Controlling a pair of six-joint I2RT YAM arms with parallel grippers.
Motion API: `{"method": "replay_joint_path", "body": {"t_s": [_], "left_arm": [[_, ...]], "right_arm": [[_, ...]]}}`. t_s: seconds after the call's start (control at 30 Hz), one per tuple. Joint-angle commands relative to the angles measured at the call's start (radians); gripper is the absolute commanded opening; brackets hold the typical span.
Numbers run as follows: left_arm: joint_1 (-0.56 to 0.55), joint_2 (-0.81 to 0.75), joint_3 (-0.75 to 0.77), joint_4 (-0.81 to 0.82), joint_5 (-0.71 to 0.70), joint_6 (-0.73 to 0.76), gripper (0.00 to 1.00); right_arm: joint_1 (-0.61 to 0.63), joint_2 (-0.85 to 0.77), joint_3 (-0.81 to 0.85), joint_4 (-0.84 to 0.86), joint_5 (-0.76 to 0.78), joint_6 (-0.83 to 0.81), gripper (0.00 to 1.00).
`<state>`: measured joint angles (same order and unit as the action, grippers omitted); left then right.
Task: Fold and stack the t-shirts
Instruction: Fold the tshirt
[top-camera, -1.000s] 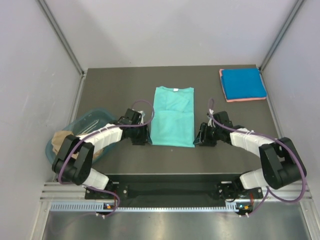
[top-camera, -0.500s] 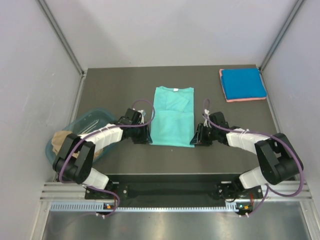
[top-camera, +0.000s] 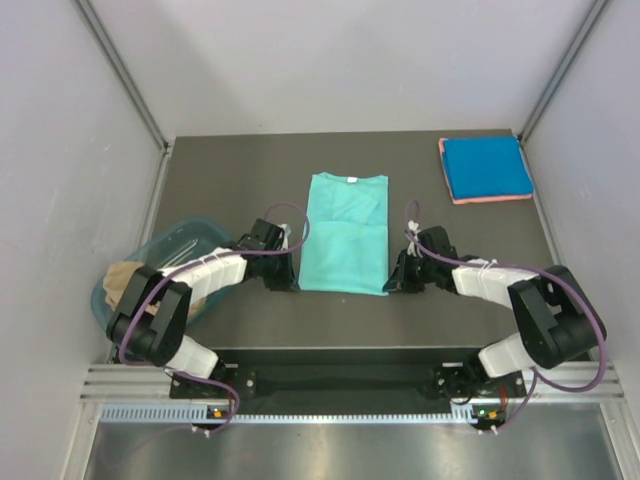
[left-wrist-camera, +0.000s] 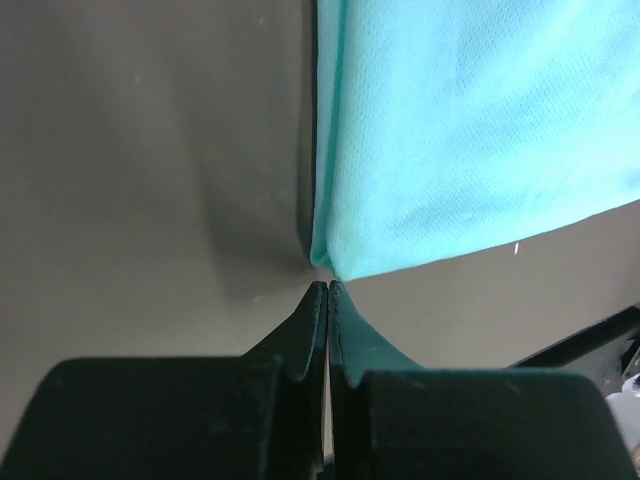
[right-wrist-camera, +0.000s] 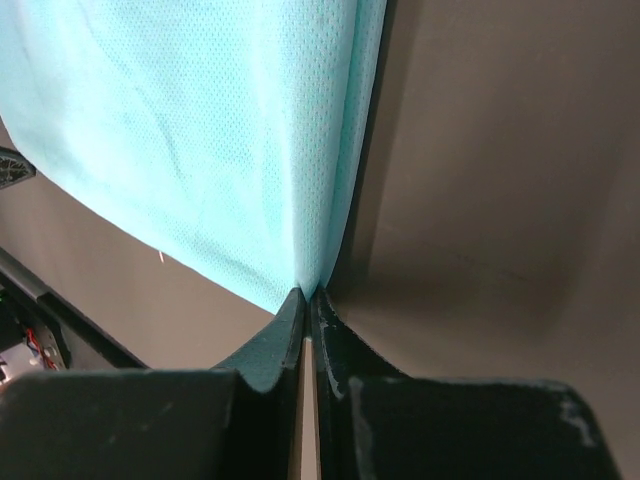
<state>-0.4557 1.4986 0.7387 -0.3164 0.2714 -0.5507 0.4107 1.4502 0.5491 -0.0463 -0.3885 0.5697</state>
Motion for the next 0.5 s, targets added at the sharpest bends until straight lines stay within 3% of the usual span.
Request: {"method": "replay_joint_path", "body": {"t_s": [0.0,0.33,0.4,0.43,0.47], "left_arm": [[-0.020,-0.084,-0.015,-0.070,-0.012,-0.066,0.00],[-0.104,-0.261,-0.116,-0.079,0.011,-0.195,0.00],[-0.106,-0.279,-0.117,-0.070,0.022,-0.199,0.10],[-0.106,-0.284,-0.117,-0.052,0.020,-0.198,0.28],[-0.104,-0.287,-0.117,-0.041,0.015,-0.190,0.35]], "right_arm": [[0.014,-0.014,-0.052,-0.087,0.076,-0.030,0.00],[0.016,-0.161,-0.135,-0.164,0.100,-0.013,0.02],[0.014,-0.171,-0.130,-0.182,0.122,-0.021,0.11],[0.016,-0.172,-0.129,-0.184,0.116,-0.021,0.14],[0.016,-0.171,-0.124,-0.190,0.117,-0.014,0.23]]}}
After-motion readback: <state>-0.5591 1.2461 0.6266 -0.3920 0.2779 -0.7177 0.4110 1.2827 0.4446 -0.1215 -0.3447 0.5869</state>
